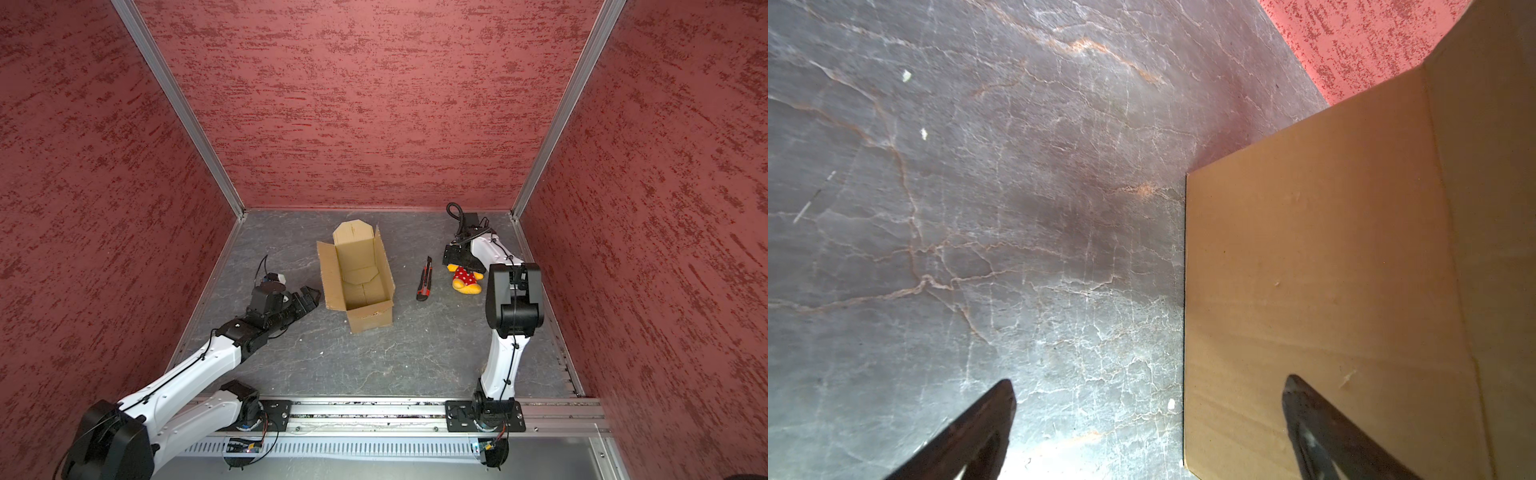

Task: Unpack the express box
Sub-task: 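Open the right gripper to release the plush frog on the table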

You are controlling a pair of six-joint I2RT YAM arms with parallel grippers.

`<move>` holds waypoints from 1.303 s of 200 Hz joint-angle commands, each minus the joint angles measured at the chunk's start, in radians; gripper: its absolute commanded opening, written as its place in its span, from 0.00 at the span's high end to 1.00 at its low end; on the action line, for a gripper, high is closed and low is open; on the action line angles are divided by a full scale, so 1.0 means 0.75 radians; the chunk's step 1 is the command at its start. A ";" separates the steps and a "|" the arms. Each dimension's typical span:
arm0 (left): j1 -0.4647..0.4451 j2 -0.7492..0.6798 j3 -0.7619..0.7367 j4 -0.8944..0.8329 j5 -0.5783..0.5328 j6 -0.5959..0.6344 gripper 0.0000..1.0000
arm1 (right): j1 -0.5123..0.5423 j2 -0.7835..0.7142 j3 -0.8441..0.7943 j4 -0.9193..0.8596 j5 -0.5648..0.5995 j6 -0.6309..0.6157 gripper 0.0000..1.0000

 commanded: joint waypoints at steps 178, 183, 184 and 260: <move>0.005 -0.014 -0.014 0.036 0.006 -0.008 0.00 | -0.006 -0.103 0.060 -0.058 0.014 -0.027 0.01; 0.005 -0.013 -0.016 0.036 0.006 -0.008 0.00 | -0.006 -0.107 0.062 -0.062 0.014 -0.027 0.01; 0.005 -0.014 -0.015 0.037 0.006 -0.008 0.00 | -0.006 -0.106 0.062 -0.062 0.014 -0.027 0.01; 0.003 -0.014 -0.016 0.043 0.011 -0.008 0.00 | -0.006 -0.160 0.085 -0.103 0.029 -0.034 0.01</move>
